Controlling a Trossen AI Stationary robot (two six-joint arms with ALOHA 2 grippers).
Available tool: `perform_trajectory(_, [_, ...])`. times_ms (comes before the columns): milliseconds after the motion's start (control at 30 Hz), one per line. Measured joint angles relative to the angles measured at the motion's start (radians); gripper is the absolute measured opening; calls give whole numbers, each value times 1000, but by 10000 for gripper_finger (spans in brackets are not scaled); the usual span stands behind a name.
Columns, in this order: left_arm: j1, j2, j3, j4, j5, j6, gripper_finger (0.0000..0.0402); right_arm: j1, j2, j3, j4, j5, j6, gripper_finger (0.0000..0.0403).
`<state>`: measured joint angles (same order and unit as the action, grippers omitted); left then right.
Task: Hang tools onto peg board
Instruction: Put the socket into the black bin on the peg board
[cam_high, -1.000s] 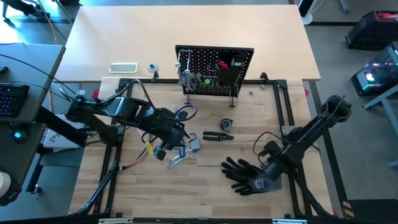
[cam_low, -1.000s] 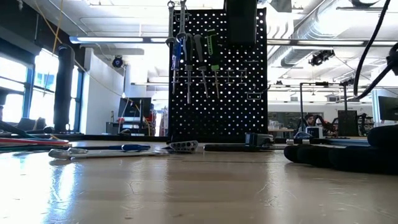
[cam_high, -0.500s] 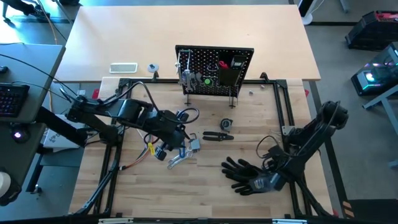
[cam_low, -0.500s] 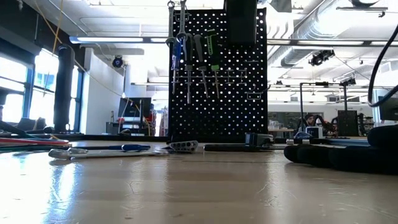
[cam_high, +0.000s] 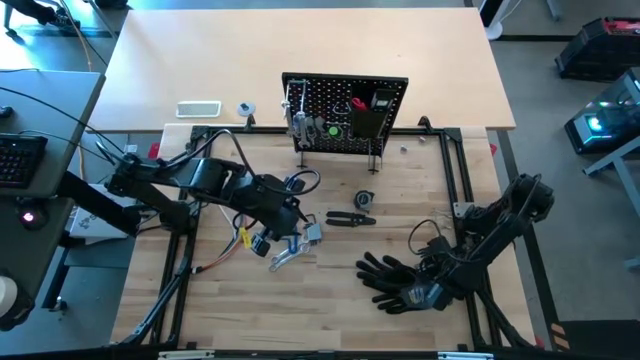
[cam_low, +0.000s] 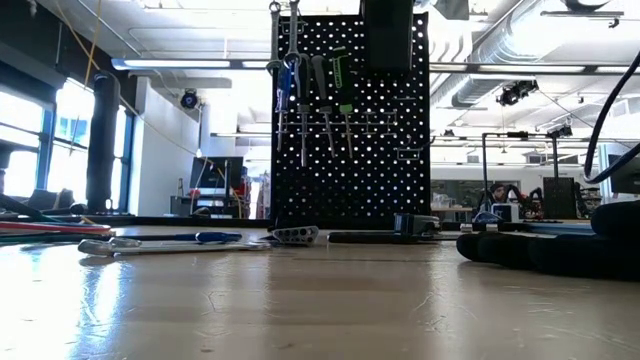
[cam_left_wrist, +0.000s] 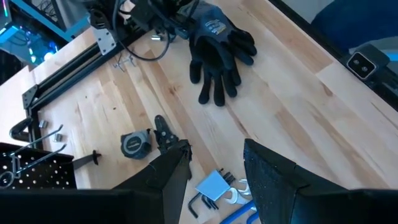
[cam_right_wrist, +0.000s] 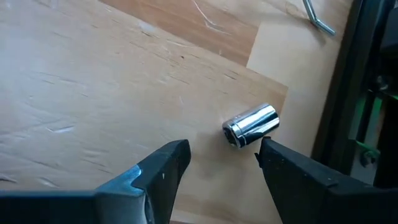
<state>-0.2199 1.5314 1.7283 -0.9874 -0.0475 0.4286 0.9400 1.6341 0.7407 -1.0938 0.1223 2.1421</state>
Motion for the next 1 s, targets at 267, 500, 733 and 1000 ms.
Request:
perform_trajectory(267, [22,0,0,21,-1,-16,147,26,1,-3,-48,34,1,216])
perform_trajectory(500, [31,0,0,52,-1,-32,147,24,2,-5,-89,79,-2,207])
perform_trajectory(733, [32,0,0,69,-1,-50,147,25,2,-5,-61,63,-11,198])
perform_trajectory(1000, [32,0,0,72,-1,-70,147,31,-6,-51,68,32,-45,197])
